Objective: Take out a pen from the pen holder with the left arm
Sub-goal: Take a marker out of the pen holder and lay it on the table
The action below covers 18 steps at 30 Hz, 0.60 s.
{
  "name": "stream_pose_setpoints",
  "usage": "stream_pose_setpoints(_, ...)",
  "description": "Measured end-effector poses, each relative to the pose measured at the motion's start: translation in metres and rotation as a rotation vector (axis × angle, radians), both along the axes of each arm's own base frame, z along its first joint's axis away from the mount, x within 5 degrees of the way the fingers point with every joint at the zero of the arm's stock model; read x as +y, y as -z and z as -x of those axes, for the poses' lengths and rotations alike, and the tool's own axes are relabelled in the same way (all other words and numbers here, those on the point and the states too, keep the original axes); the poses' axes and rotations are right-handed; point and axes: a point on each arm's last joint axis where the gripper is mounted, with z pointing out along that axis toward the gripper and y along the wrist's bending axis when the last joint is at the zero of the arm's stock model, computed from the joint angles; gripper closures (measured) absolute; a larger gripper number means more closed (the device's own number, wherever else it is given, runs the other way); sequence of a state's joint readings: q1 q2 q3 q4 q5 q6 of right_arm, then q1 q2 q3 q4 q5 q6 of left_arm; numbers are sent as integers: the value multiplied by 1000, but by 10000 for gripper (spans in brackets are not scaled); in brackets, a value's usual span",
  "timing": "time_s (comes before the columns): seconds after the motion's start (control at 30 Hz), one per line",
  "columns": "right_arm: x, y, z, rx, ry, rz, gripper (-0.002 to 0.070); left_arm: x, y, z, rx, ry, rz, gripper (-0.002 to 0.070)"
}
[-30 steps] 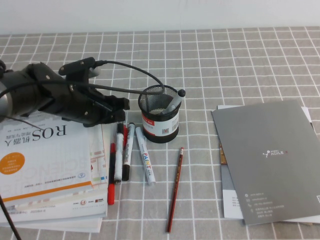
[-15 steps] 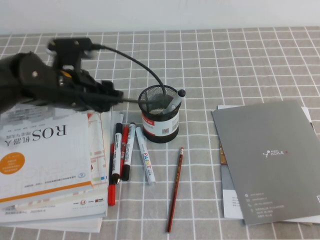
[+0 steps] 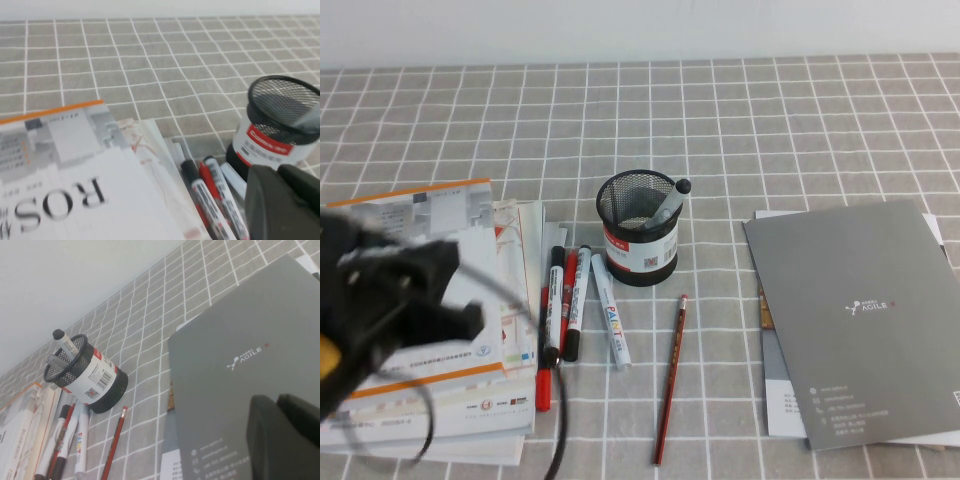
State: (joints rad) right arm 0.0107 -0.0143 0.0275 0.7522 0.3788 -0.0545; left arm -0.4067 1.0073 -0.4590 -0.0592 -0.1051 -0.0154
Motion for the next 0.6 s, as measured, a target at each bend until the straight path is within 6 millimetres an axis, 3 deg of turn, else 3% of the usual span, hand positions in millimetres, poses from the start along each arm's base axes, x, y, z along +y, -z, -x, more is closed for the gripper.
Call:
stream_pose_setpoints(0.2, 0, 0, 0, 0, 0, 0, 689, 18, 17, 44, -35, -4, 49, 675)
stream_pose_setpoints(0.6, 0, 0, 0, 0, 0, 0, 689, 37, 81, 88, 54, -1, 4, 675)
